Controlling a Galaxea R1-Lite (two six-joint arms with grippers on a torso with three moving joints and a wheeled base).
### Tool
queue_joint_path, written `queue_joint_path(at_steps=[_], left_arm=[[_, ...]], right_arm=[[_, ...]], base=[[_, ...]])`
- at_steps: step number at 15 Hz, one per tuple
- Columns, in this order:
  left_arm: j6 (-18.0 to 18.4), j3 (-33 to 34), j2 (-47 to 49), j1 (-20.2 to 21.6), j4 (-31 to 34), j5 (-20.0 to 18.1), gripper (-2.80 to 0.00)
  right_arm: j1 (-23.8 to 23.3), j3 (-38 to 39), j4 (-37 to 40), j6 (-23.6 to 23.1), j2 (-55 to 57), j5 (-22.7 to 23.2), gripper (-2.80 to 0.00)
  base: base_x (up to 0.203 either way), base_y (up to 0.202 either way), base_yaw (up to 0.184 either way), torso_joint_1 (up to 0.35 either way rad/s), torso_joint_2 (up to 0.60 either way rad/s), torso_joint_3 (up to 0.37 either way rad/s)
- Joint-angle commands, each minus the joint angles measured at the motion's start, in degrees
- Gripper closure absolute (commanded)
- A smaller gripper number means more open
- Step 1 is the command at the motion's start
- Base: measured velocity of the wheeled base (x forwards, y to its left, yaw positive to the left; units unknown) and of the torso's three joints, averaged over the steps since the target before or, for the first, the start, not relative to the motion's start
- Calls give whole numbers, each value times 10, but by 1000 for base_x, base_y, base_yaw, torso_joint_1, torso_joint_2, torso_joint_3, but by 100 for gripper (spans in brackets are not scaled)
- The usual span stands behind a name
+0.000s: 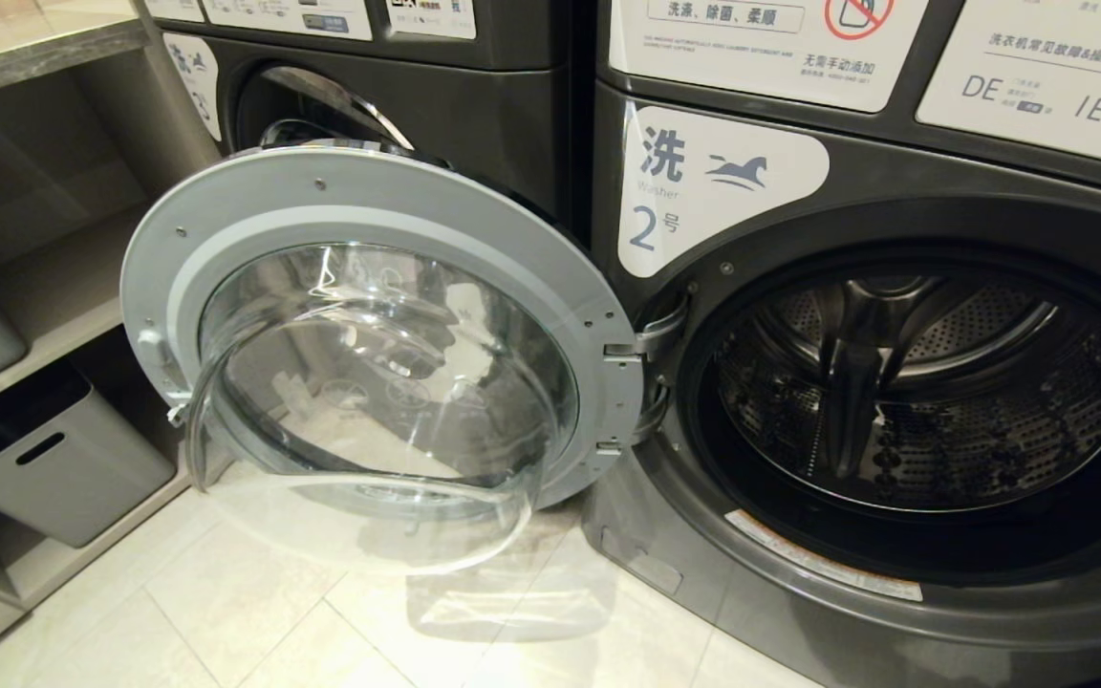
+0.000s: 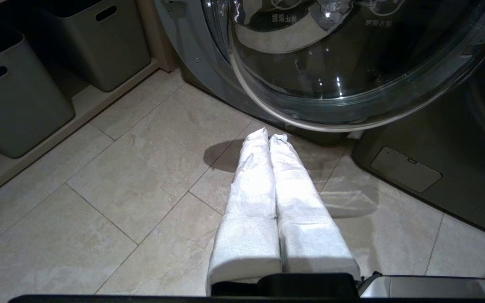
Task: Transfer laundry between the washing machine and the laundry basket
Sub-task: Pick a cloth and place it into the basket
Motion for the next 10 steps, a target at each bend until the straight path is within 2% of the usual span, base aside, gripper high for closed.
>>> queue_joint_path(at_steps=[1, 6, 10], left_arm=[[0, 0, 0, 0, 0, 0, 0], [0, 0, 0, 0, 0, 0, 0], [0, 0, 0, 0, 0, 0, 0]], right_arm=[[-41, 17, -2, -1, -14, -2, 0], [-182, 6, -5, 2, -2, 2, 0], [-262, -64, -40, 26, 128, 8, 0]], base=[[0, 0, 0, 0, 0, 0], [0, 0, 0, 0, 0, 0], [0, 0, 0, 0, 0, 0]])
